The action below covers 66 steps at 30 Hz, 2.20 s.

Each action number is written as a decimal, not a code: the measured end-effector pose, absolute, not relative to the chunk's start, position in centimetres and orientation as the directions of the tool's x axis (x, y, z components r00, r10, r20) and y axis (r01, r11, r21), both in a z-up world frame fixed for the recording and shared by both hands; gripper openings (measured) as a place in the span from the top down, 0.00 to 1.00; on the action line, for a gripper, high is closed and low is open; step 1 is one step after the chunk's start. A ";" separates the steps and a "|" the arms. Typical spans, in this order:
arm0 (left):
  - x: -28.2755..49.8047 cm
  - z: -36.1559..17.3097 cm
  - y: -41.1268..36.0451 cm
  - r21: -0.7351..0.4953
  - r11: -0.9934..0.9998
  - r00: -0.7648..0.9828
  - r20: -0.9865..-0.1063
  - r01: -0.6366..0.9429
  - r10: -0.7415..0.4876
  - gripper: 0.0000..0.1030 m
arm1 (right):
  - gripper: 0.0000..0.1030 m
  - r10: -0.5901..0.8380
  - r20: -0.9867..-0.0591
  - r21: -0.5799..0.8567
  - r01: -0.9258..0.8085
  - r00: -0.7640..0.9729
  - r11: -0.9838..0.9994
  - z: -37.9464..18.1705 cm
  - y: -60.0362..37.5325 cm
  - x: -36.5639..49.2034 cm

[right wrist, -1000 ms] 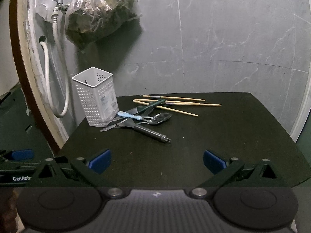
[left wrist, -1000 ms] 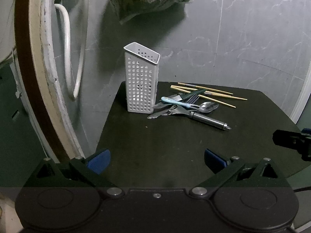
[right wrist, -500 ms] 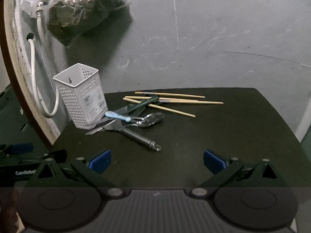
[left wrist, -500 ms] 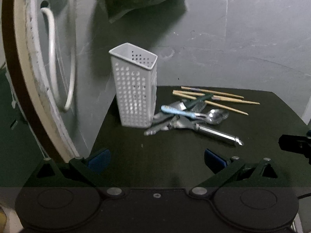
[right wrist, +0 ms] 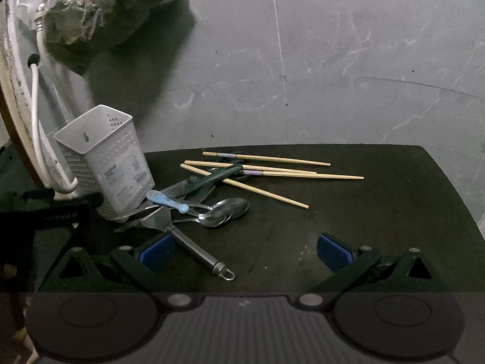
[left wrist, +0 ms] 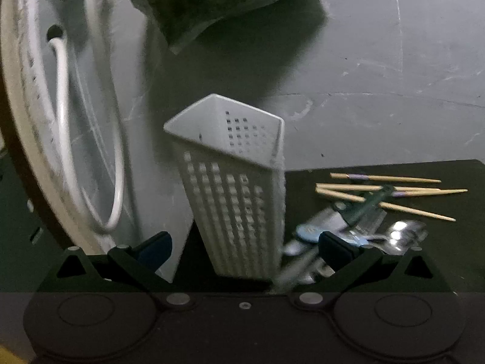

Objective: Organize utensils
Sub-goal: 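Move the left gripper to the white perforated holder and grasp its rim, then lift the white holder with the left gripper and hold it beside the utensils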

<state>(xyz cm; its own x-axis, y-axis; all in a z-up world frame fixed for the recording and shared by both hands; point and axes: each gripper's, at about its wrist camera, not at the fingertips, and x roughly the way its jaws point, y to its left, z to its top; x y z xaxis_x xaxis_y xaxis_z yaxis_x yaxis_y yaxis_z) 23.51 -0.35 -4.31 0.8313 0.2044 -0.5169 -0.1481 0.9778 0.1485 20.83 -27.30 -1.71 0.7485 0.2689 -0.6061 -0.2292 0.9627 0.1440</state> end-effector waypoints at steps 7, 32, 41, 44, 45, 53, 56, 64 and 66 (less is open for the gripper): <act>27.8 -4.4 1.9 0.159 0.984 0.857 -0.493 -0.078 0.148 0.01 | 0.00 0.178 -0.651 0.126 -0.126 0.738 0.984 -2.6 -24.8 21.3; 30.4 -5.9 4.7 0.117 0.987 0.835 -0.550 0.106 -0.025 0.24 | 0.00 0.054 -0.731 0.031 -0.045 0.680 0.998 -4.5 -19.0 22.3; 28.3 -5.7 6.1 0.113 0.970 0.814 -0.570 0.216 -0.115 0.25 | 0.00 0.122 -0.729 -0.006 -0.184 0.674 0.983 -5.6 -17.6 24.0; 27.3 -5.6 6.5 0.112 0.964 0.807 -0.575 0.241 -0.135 0.25 | 0.00 0.149 -0.734 -0.032 -0.253 0.662 0.967 -6.0 -17.1 24.6; 26.9 -5.6 6.6 0.109 0.962 0.804 -0.576 0.250 -0.144 0.25 | 0.00 0.156 -0.735 -0.047 -0.278 0.660 0.959 -6.1 -16.9 24.8; 24.1 -5.5 7.4 0.103 0.952 0.794 -0.581 0.288 -0.178 0.25 | 0.05 0.215 -0.747 -0.131 -0.456 0.629 0.880 -7.0 -15.2 26.4; 23.4 -5.5 7.3 0.106 0.953 0.792 -0.586 0.285 -0.172 0.25 | 0.11 0.230 -0.759 -0.142 -0.500 0.609 0.855 -7.2 -14.9 27.0; 21.4 -5.3 7.2 0.093 0.956 0.782 -0.599 0.279 -0.170 0.25 | 0.23 0.254 -0.782 -0.148 -0.567 0.569 0.811 -7.8 -15.0 27.8; 20.9 -5.2 7.0 0.091 0.955 0.779 -0.603 0.283 -0.173 0.25 | 0.25 0.258 -0.789 -0.146 -0.579 0.557 0.802 -7.9 -15.1 27.9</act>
<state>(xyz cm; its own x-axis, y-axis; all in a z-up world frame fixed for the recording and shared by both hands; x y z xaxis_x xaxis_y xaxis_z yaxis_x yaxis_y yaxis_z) 20.94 7.04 -5.23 0.7791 -0.1731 -0.6026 0.2826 0.9549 0.0911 27.86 -15.07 -7.88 0.5572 0.2583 -0.7892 -0.5788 0.8022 -0.1461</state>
